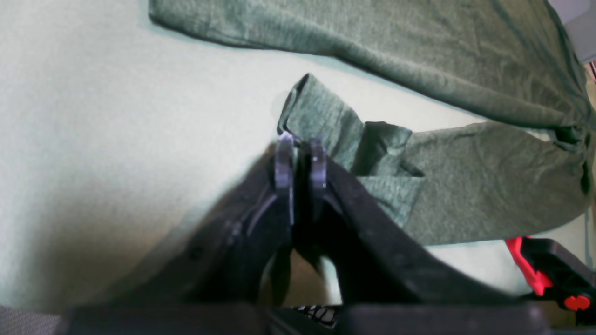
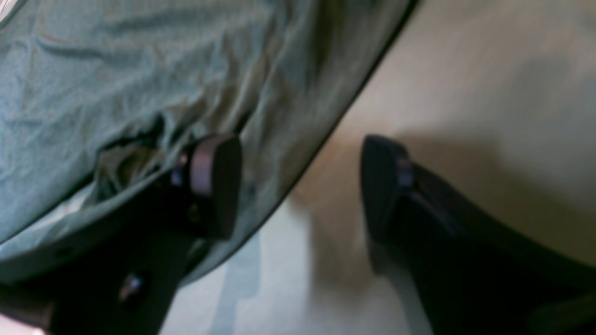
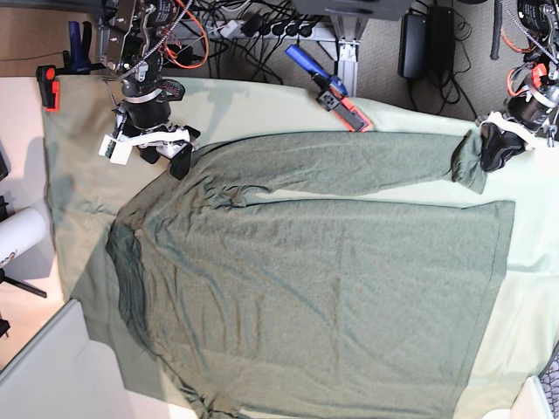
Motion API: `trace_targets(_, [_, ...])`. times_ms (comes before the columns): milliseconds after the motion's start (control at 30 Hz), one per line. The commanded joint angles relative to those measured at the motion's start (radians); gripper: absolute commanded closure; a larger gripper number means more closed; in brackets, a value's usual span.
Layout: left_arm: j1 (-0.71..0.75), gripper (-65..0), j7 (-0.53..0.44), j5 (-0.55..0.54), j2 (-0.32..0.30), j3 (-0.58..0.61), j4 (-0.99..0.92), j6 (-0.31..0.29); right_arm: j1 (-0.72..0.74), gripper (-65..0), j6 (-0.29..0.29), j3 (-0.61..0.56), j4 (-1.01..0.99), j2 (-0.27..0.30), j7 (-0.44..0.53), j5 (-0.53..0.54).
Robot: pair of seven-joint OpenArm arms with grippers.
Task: Fold the T-shirt properly
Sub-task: 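Lift the held shirt edge with both grippers and pull it over the body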
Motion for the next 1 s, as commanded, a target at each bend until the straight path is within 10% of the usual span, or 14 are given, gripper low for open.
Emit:
trace_targets(0, [0.006, 0.0, 0.001, -0.005, -0.004, -0.001, 0.01, -0.023, 0.008, -39.9, 0.005, 0.004, 0.014, 0.003, 0.024, 0.009])
trace_targets(433, [0.006, 0.0, 0.0, -0.011, -0.01, -0.001, 0.01, -0.022, 0.079, -38.3, 0.005, -0.022, -0.055, -0.039, 0.024, 0.011])
trace_targets(767, [0.005, 0.0, 0.0, -0.013, -0.01, -0.018, 0.01, -0.022, 0.107, 0.0, 0.061, -0.023, -0.101, -0.039, 0.023, -0.001])
trace_targets(967, [0.005, 0.0, 0.001, -0.044, -0.01, -0.044, 0.012, -0.023, 0.107, 0.0, 0.061, -0.023, -0.098, -0.036, 0.008, 0.0])
